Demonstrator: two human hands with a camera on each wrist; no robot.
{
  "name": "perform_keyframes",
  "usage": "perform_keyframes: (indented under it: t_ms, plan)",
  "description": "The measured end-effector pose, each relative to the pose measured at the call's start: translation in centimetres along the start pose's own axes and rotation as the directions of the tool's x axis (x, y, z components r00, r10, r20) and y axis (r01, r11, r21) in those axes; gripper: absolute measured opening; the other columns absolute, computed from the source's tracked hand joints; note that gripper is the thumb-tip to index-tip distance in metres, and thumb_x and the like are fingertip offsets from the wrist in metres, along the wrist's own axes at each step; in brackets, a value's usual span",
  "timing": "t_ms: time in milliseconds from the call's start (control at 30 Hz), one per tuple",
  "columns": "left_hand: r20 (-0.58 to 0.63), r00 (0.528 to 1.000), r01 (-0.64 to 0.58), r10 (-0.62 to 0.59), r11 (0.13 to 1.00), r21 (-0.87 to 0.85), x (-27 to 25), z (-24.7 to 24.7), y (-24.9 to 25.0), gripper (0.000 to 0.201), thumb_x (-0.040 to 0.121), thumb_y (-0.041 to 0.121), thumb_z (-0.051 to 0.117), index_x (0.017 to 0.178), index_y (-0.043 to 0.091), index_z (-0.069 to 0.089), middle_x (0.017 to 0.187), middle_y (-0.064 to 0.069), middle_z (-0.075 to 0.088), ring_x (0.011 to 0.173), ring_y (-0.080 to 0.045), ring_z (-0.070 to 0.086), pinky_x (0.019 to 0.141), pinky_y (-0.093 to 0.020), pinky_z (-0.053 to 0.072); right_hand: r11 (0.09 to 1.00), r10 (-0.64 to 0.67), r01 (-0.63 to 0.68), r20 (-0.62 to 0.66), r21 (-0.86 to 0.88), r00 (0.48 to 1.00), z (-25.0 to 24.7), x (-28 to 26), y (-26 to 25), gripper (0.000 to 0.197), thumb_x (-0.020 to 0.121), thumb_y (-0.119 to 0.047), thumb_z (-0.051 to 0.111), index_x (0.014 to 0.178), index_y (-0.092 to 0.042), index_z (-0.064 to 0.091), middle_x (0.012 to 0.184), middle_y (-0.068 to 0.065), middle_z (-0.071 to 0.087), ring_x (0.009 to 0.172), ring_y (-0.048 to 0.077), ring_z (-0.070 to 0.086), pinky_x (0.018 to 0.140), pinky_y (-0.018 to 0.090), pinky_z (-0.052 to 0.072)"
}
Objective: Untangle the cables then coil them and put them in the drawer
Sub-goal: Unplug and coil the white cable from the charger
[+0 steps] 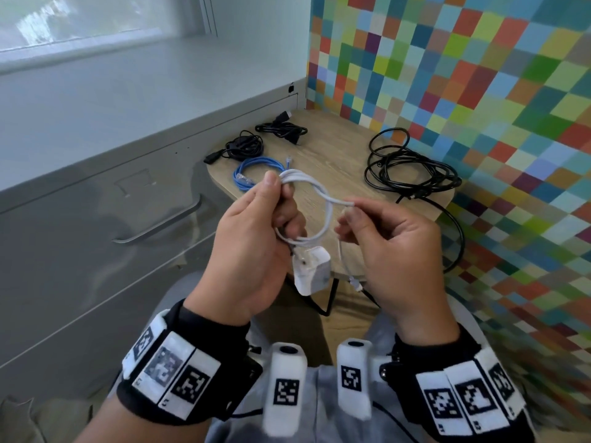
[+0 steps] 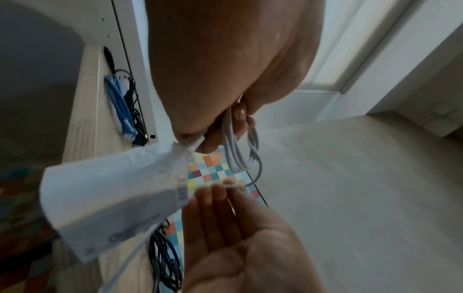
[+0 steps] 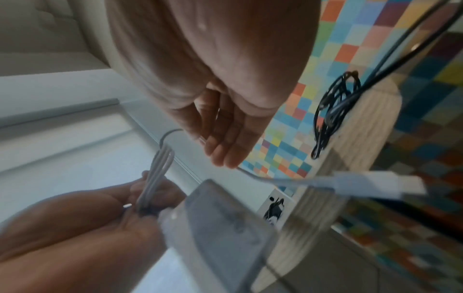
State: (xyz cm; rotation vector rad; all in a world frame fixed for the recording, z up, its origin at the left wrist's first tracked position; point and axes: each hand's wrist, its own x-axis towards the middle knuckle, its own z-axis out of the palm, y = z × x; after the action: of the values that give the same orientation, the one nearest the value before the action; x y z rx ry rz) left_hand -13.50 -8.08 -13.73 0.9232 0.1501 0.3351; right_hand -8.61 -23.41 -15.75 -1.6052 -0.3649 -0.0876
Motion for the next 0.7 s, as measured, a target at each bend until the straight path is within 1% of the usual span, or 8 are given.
perform_keyframes:
  t_ms: [100, 167, 267, 367, 433, 467, 567, 700]
  plan:
    - [-0.007, 0.999, 0.034, -0.034, 0.997, -0.076, -0.3, 0.8, -0.3, 0.035, 0.11, 0.028, 0.038, 0.085, 0.01, 0.052, 0.067, 0.0, 0.031, 0.057, -0.012, 0.036, 0.059, -0.023, 0.037, 0.94, 0.124, -0.156, 0.123, 0.302, 0.985, 0.7, -0.5, -0.7, 0.026, 0.094, -0.018, 0.071, 0.118, -0.009, 0.074, 0.101, 0.006, 0.08, 0.1, 0.021, 0.077, 0.09, 0.033, 0.061]
    - [-0.017, 1.0, 0.019, -0.021, 0.996, -0.09, -0.4, 1.1, -0.5, 0.032, 0.108, 0.03, 0.04, 0.086, 0.009, 0.052, 0.067, -0.001, 0.032, 0.058, -0.013, 0.037, 0.065, -0.026, 0.039, 0.931, 0.117, -0.179, 0.204, 0.319, 0.972, 1.1, -0.8, -1.0, 0.023, 0.091, -0.015, 0.073, 0.113, -0.009, 0.076, 0.102, 0.007, 0.08, 0.101, 0.021, 0.076, 0.089, 0.031, 0.06]
    - [-0.016, 0.999, -0.03, 0.029, 0.998, -0.054, -0.5, 1.3, -0.6, 0.032, 0.107, 0.028, 0.042, 0.085, 0.008, 0.053, 0.066, -0.002, 0.034, 0.062, -0.014, 0.038, 0.068, -0.029, 0.041, 0.942, 0.108, -0.168, 0.213, 0.291, 0.971, 1.7, -1.0, -1.0, 0.019, 0.089, -0.005, 0.074, 0.107, -0.011, 0.078, 0.1, 0.005, 0.081, 0.098, 0.017, 0.077, 0.083, 0.024, 0.058]
    - [0.016, 0.991, -0.137, 0.136, 0.977, 0.164, -0.3, 0.6, -1.0, 0.033, 0.106, 0.03, 0.045, 0.082, 0.011, 0.058, 0.073, -0.012, 0.052, 0.073, -0.025, 0.053, 0.078, -0.042, 0.049, 0.92, 0.146, -0.192, 0.156, 0.343, 0.977, 1.9, -0.8, -0.8, 0.015, 0.09, -0.006, 0.072, 0.102, -0.011, 0.079, 0.1, 0.008, 0.081, 0.1, 0.021, 0.077, 0.088, 0.03, 0.06]
    - [0.034, 0.973, -0.224, 0.23, 0.886, 0.405, -0.2, 0.1, -1.1, 0.033, 0.104, 0.039, 0.048, 0.083, 0.018, 0.062, 0.088, -0.027, 0.056, 0.085, -0.039, 0.056, 0.086, -0.062, 0.048, 0.892, 0.193, -0.226, 0.121, 0.392, 0.974, 1.9, -0.7, -0.7, 0.013, 0.082, -0.017, 0.075, 0.093, -0.015, 0.082, 0.101, 0.012, 0.08, 0.102, 0.026, 0.075, 0.096, 0.041, 0.059]
    - [0.045, 0.959, -0.26, 0.279, 0.812, 0.522, -0.1, -0.2, -1.2, 0.034, 0.102, 0.046, 0.048, 0.083, 0.024, 0.064, 0.093, -0.025, 0.057, 0.09, -0.041, 0.056, 0.09, -0.065, 0.047, 0.875, 0.217, -0.244, 0.111, 0.418, 0.97, 1.9, -0.7, -0.7, 0.014, 0.078, -0.022, 0.075, 0.089, -0.017, 0.083, 0.101, 0.013, 0.079, 0.102, 0.027, 0.074, 0.099, 0.044, 0.057]
    - [0.033, 0.934, -0.279, 0.356, 0.67, 0.687, 0.4, -0.8, -1.2, 0.034, 0.098, 0.054, 0.045, 0.082, 0.035, 0.066, 0.091, -0.002, 0.055, 0.093, -0.025, 0.055, 0.091, -0.055, 0.049, 0.773, 0.252, -0.301, 0.165, 0.558, 0.953, 1.6, -0.5, -0.9, 0.019, 0.081, -0.019, 0.068, 0.098, -0.014, 0.075, 0.091, 0.014, 0.076, 0.093, 0.027, 0.071, 0.102, 0.05, 0.053]
    - [0.059, 0.944, -0.262, 0.324, 0.631, 0.73, 0.8, -1.6, -1.6, 0.031, 0.102, 0.045, 0.047, 0.081, 0.032, 0.066, 0.073, 0.01, 0.05, 0.071, -0.011, 0.046, 0.07, -0.035, 0.042, 0.541, 0.257, -0.404, 0.313, 0.738, 0.914, 1.0, -0.2, -1.5, 0.023, 0.092, -0.013, 0.056, 0.114, -0.013, 0.062, 0.074, 0.007, 0.064, 0.084, 0.024, 0.063, 0.096, 0.042, 0.052]
